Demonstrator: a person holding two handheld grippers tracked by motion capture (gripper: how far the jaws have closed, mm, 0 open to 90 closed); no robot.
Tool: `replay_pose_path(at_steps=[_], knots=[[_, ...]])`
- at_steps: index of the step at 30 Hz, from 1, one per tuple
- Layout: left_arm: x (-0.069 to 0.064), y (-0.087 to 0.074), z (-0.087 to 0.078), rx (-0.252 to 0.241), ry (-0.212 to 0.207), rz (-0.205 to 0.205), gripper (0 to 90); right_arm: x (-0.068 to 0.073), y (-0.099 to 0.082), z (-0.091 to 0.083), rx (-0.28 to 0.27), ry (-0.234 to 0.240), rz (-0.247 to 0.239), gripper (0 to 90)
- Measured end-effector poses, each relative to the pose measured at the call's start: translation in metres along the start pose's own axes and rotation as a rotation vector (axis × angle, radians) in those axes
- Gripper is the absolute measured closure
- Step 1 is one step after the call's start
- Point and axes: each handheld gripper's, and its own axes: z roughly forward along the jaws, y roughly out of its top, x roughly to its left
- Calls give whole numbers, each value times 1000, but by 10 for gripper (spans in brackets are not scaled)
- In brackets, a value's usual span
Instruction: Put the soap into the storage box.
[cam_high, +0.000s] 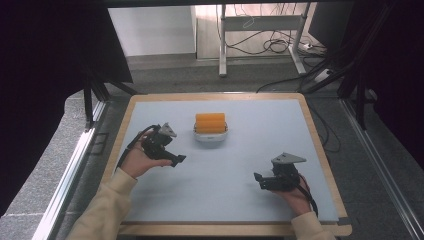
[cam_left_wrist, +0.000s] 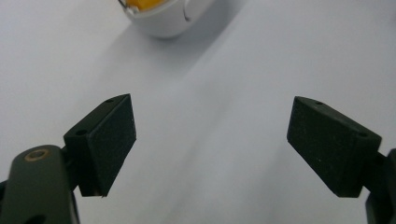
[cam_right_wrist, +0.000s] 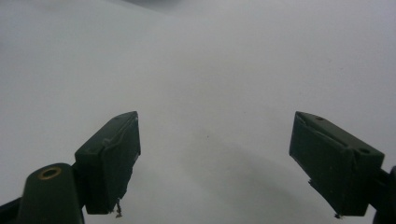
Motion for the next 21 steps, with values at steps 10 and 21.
replay_pose_path(at_steps=[10,21], knots=[[-15,-51,-13,-67,-1,-91,165,1,1,2,5,6,-12,166],[-19,-78,-10,-61,33,-157,168,1,2,3,0,11,-11,167]])
